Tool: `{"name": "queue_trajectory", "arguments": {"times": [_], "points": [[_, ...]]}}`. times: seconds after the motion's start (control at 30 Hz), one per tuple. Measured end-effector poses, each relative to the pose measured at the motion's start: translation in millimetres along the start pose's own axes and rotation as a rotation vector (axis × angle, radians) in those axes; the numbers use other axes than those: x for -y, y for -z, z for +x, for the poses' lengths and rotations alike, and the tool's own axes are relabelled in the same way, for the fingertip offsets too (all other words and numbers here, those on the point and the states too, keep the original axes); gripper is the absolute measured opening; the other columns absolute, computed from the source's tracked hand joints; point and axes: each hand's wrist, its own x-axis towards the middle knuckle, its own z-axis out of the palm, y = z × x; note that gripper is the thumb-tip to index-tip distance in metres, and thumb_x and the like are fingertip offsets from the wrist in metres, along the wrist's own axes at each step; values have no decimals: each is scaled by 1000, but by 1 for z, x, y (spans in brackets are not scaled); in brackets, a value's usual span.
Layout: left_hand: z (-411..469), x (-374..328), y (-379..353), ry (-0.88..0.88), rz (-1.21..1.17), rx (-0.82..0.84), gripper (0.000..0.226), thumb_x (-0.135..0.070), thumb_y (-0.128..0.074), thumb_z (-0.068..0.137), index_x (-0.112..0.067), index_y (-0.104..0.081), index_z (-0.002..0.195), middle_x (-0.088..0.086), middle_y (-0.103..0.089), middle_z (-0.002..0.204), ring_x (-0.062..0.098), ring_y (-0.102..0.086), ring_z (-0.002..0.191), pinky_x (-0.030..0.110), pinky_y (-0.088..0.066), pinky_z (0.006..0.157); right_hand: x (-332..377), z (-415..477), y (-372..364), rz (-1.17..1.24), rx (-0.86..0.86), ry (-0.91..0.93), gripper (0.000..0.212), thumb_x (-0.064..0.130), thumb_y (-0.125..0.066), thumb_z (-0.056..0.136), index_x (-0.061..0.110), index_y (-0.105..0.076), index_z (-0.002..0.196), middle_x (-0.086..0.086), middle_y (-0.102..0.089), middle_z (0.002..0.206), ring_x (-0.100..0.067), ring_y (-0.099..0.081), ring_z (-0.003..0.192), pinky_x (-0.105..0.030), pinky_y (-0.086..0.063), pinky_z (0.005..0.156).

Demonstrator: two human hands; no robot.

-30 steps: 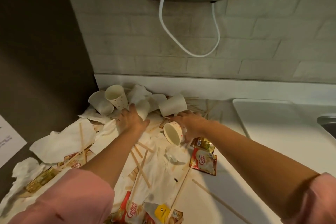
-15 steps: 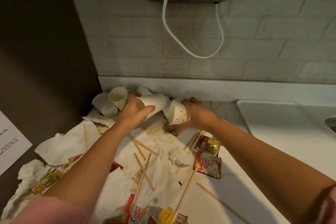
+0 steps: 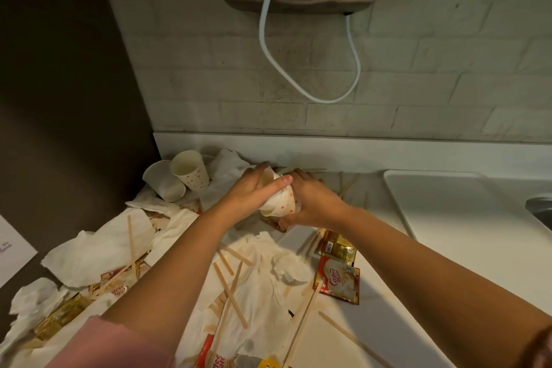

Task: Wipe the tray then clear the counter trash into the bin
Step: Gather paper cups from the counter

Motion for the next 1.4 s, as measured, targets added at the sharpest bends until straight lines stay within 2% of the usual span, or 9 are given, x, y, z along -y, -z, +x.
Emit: {"name": "queue_trajectory", "arguments": {"times": [0.13, 0.2, 0.27, 0.37, 0.47, 0.67, 0.83, 1.13, 1.4], "points": [[16, -11, -11, 48, -74, -56, 64, -61, -27, 92, -16, -52, 129, 11, -56, 128, 22, -54, 115, 33, -41, 98, -7, -7, 2, 131, -10, 4, 111, 30, -83, 65, 22, -11, 149, -7, -52, 131, -25, -57, 111, -36, -50, 91], [21, -16, -14, 50, -297, -123, 55, -50, -24, 98, -13, -59, 121, 9, -61, 118, 21, -56, 105, 34, -42, 95, -11, -9, 5, 145, -42, 9, 109, 31, -80, 69, 27, -7, 149, -9, -55, 127, -26, -62, 103, -36, -54, 83], [33, -9, -17, 37, -359, -196, 45, -42, -28, 100, -18, -56, 125, 13, -57, 126, 27, -53, 115, 35, -40, 98, -19, -10, 9, 110, -96, -17, 102, 35, -79, 70, 28, -12, 147, -8, -54, 128, -26, -61, 103, -36, -53, 83], [55, 10, -22, 15, 10, -267, 37, -20, -41, 97, -16, -47, 134, 13, -47, 135, 28, -46, 124, 35, -39, 102, -31, -10, 15, 140, -120, -86, 96, 37, -78, 71, 28, -16, 144, -5, -52, 127, -24, -59, 104, -34, -53, 83], [69, 19, -34, 14, 272, -184, 57, -10, -51, 88, -17, -33, 142, 12, -37, 141, 30, -37, 129, 40, -38, 105, -38, -10, 17, 175, -155, -135, 97, 36, -78, 71, 28, -14, 144, -4, -48, 130, -24, -58, 106, -33, -54, 82], [77, 32, -50, 23, 531, -125, 90, -39, -69, 77, -23, -14, 147, 8, -43, 137, 32, -41, 124, 45, -38, 99, -47, -4, 17, 288, -302, -215, 93, 36, -78, 71, 29, -19, 142, -2, -44, 129, -21, -55, 107, -33, -52, 83], [72, 40, -56, 47, 648, -164, 76, -39, -66, 76, -20, -28, 138, 9, -41, 131, 31, -42, 120, 41, -38, 93, -51, 3, 15, 537, -478, -260, 71, 23, -82, 67, 23, -35, 119, 2, -47, 118, -21, -52, 109, -32, -50, 82], [52, 29, -48, -71, 406, -309, 72, -29, -72, 73, -19, -34, 134, 7, -49, 128, 30, -45, 120, 42, -38, 93, -46, 10, 17, 827, -814, -308, 61, 17, -83, 65, 37, -33, 93, 1, -48, 118, -24, -52, 114, -45, -54, 83], [29, 9, -55, -111, 103, -273, 72, -19, -75, 69, -17, -32, 127, 7, -56, 117, 27, -58, 106, 43, -53, 85, -31, 11, 16, 1018, -654, -326, 53, 19, -80, 72, 21, -40, 105, 7, -54, 102, -6, -56, 90, -18, -50, 67]]}}
